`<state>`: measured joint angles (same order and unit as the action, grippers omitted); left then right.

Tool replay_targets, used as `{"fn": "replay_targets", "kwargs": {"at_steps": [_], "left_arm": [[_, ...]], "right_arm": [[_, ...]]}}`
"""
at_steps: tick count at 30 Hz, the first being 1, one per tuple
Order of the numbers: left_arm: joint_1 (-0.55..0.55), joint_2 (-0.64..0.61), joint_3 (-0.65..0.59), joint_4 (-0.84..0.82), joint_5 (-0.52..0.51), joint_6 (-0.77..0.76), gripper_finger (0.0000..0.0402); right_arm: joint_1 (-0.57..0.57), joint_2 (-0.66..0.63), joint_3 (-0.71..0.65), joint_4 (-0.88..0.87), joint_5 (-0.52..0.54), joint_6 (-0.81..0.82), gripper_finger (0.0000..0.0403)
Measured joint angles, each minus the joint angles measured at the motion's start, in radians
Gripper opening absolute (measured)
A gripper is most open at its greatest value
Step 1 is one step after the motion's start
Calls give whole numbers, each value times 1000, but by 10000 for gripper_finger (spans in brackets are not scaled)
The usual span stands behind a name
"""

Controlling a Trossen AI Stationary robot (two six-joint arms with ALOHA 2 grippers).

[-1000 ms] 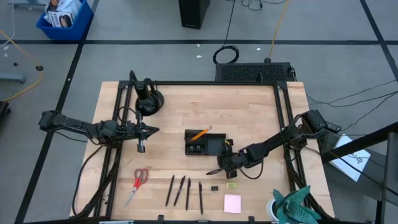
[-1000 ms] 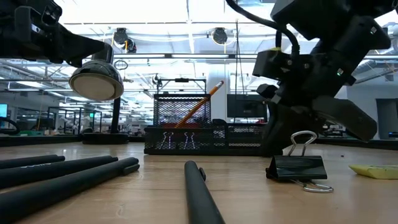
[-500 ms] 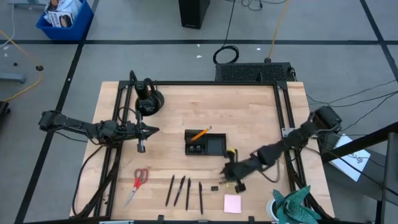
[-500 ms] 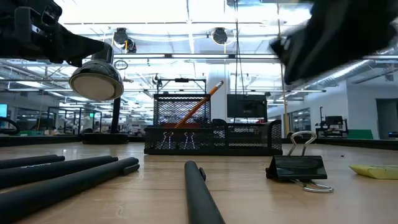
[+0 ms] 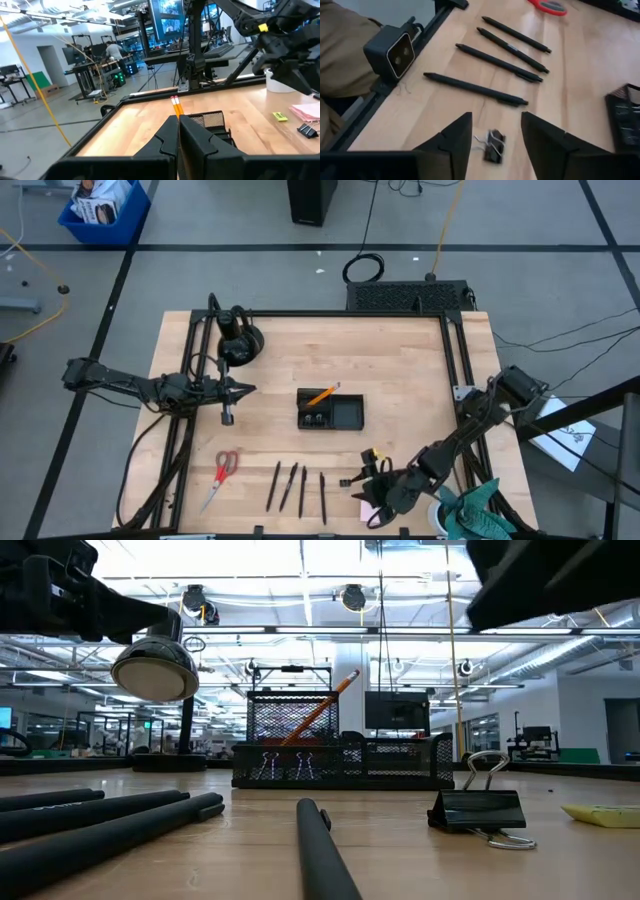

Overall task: Pick and place office supplies into organizer
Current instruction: Put the black binder clip into the black desk organizer

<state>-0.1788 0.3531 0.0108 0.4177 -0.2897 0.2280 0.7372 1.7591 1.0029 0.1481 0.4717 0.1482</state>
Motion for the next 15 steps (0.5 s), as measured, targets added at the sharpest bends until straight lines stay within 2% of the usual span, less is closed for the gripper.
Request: {"fn": "replay_targets", "kwargs": {"at_steps": [7, 13, 15], "left_arm": [[0, 0, 0, -1, 0, -22, 21], [0, 0, 0, -3, 0, -25, 21], [0, 0, 0, -6, 0, -24, 21]], "right_arm": [[-2, 118, 3, 161, 0, -11, 179], [-9, 185, 3, 181, 3, 6, 170], [-11, 192, 3, 178, 33, 8, 169]]}}
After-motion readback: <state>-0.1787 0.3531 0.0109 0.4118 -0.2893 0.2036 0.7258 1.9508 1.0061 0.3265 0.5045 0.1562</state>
